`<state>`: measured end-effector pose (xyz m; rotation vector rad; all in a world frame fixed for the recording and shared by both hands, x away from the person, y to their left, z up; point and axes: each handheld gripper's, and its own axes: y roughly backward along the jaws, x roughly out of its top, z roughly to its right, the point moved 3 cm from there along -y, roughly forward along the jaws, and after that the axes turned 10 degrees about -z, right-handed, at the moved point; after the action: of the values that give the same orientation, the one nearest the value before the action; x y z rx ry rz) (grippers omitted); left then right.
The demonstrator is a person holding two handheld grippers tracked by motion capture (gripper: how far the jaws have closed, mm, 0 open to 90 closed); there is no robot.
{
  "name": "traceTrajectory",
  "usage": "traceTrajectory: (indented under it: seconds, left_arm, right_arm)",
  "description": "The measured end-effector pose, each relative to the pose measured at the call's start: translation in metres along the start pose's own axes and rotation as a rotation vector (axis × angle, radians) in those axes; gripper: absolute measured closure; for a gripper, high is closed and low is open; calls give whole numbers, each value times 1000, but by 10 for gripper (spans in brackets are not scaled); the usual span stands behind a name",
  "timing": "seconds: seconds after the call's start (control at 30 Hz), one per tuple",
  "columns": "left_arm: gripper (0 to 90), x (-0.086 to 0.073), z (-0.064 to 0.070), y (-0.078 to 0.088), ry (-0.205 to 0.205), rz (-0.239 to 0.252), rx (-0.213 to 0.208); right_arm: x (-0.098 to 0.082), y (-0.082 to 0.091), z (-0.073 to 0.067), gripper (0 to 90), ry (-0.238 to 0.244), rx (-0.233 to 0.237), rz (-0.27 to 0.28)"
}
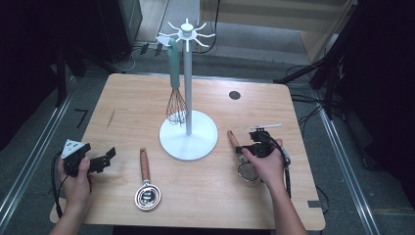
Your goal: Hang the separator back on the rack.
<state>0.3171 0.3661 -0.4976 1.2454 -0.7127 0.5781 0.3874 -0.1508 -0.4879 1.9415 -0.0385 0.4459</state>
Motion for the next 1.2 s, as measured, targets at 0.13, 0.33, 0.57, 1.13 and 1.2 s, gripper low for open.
traceTrajectory:
  seconds: [0.13, 0.33, 0.57, 1.13, 1.2]
  left_arm:
    - [2, 0, 0, 0, -1, 0, 0]
    - [1, 0, 0, 0, -1, 1, 0]
    - [2, 0, 0, 0, -2, 1, -1]
    - [1, 0, 0, 0, -2, -1, -1]
    - [1, 0, 0, 0, -3, 1, -3]
  right_arm:
    - [1, -5, 1, 644, -6, 1, -23]
    - [1, -9, 0, 644, -13, 3, -48]
    - [2, -13, 0, 644, -22, -6, -71]
    - [5, -19, -12, 651, 17, -76, -98]
    - [4, -19, -14, 652, 17, -91, -97]
